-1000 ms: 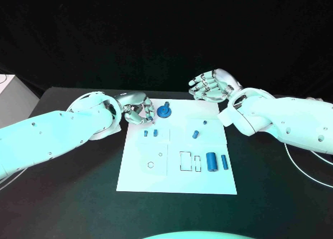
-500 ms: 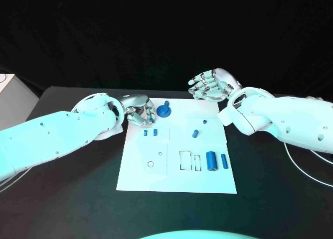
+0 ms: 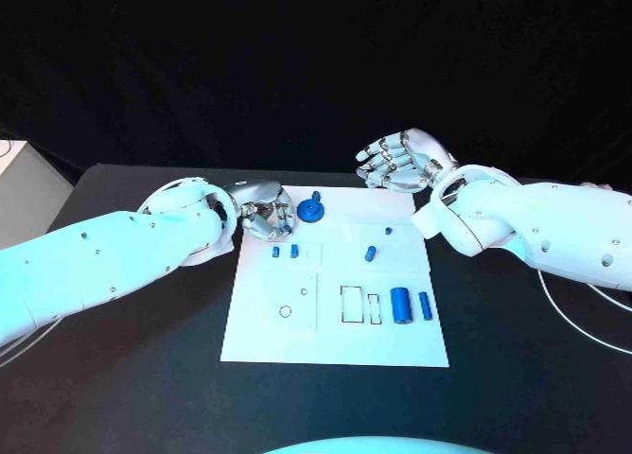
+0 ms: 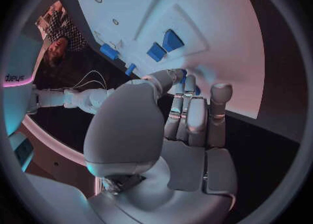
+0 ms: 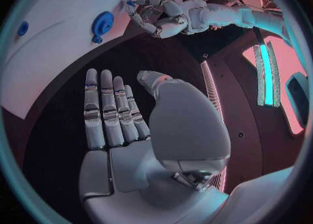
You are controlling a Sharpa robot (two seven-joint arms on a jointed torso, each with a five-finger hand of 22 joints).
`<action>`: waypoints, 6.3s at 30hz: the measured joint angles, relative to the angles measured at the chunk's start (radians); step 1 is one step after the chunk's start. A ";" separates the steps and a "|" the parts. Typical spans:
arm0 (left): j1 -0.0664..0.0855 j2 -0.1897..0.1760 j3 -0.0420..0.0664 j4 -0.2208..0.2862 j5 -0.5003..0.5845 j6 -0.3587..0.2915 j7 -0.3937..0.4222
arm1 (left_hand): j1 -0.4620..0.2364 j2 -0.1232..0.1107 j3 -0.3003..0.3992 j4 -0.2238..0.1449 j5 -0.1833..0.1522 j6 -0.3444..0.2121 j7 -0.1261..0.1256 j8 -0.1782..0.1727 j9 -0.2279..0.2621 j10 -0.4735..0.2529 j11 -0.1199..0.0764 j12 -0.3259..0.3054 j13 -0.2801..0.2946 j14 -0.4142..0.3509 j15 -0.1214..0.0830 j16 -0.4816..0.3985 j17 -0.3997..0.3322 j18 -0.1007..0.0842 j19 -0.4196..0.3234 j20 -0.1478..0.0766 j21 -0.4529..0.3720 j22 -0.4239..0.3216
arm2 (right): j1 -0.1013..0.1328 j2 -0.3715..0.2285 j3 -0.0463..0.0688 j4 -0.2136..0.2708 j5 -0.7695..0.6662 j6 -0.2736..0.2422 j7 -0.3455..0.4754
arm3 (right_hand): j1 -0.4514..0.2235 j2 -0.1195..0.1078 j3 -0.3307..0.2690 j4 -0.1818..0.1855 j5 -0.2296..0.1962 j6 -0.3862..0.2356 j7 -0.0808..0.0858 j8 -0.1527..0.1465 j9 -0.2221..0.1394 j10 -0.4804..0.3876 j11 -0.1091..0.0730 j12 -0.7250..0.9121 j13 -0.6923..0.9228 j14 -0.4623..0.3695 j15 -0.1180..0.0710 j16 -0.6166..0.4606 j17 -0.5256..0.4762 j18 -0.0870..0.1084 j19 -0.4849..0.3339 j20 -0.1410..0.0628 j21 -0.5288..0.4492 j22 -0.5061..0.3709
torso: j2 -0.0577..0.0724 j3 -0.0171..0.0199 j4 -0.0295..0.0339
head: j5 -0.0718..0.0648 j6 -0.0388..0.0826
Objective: Assemble the parts on the task board
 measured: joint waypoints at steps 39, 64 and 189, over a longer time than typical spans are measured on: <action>0.002 0.012 -0.003 -0.004 -0.003 0.036 -0.009 | -0.008 0.003 -0.007 -0.013 -0.003 0.022 -0.007 -0.012 0.007 0.026 -0.011 -0.001 0.010 0.008 -0.008 0.008 0.007 0.000 0.003 -0.003 0.008 0.006 | 0.000 0.000 0.000 0.000 0.000 0.002 0.000 | 0.000 0.000 0.000 0.000 0.000 0.000 0.000 0.000 -0.001 0.000 0.000 -0.004 -0.005 0.000 0.000 -0.004 -0.004 0.000 0.000 0.000 0.000 -0.006 | 0.000 -0.0004 0.0011 | -0.002 -0.006; -0.003 0.012 -0.010 -0.009 -0.008 0.034 -0.015 | -0.059 -0.020 -0.022 -0.008 -0.003 -0.050 0.007 -0.083 -0.016 -0.010 0.005 -0.023 0.027 -0.005 0.005 0.008 -0.027 0.000 -0.022 0.004 -0.016 -0.039 | 0.000 -0.001 0.000 -0.001 0.001 0.002 0.000 | 0.000 0.000 0.000 0.000 0.000 0.000 0.000 0.000 -0.001 0.000 0.000 -0.004 -0.008 0.000 0.000 -0.004 -0.007 0.000 0.000 0.000 0.000 -0.010 | 0.000 -0.0002 0.0005 | -0.001 0.001; -0.012 -0.391 0.049 0.225 1.134 -0.008 0.302 | -0.081 -0.005 -0.146 0.099 -0.046 -0.122 0.046 -0.083 -0.030 -0.107 0.046 -0.009 0.035 -0.327 0.041 -0.326 -0.544 0.016 -0.125 0.025 -0.388 -0.385 | -0.098 -0.062 -0.009 0.049 -1.004 0.161 -0.378 | 0.008 0.014 0.167 -0.200 -0.106 0.250 -0.100 0.030 0.059 0.263 -0.098 -0.129 0.046 0.357 -0.139 1.160 0.687 -0.079 0.384 -0.152 1.156 0.989 | -0.002 -0.0006 0.0015 | -0.078 0.011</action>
